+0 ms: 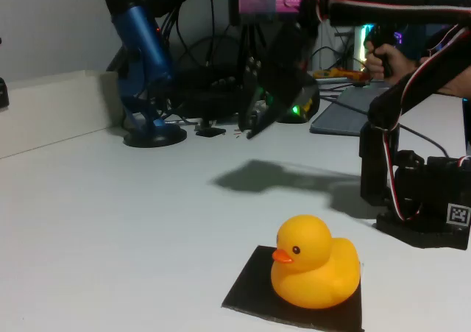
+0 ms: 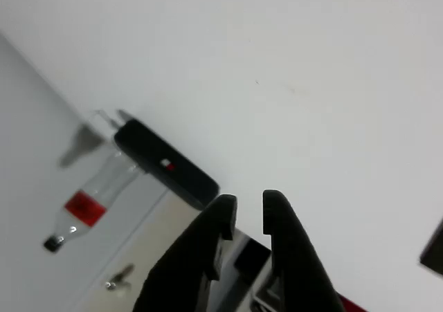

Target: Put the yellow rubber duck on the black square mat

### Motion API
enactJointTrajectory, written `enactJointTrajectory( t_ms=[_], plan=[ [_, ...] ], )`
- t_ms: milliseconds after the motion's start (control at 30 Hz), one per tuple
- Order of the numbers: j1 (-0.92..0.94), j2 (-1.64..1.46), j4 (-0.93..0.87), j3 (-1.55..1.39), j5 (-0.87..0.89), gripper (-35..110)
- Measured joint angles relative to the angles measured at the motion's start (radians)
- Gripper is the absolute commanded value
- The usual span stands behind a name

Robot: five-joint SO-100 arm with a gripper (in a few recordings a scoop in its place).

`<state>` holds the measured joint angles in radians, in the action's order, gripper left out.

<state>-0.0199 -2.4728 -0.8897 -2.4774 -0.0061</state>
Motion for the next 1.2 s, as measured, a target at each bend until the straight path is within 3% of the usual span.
enactJointTrajectory(
  t_ms=[667,1200],
  plan=[
    [0.003,-0.672,0.057,-0.466,0.005,4],
    [-0.014,-0.692,0.057,-0.506,0.005,4]
  ],
)
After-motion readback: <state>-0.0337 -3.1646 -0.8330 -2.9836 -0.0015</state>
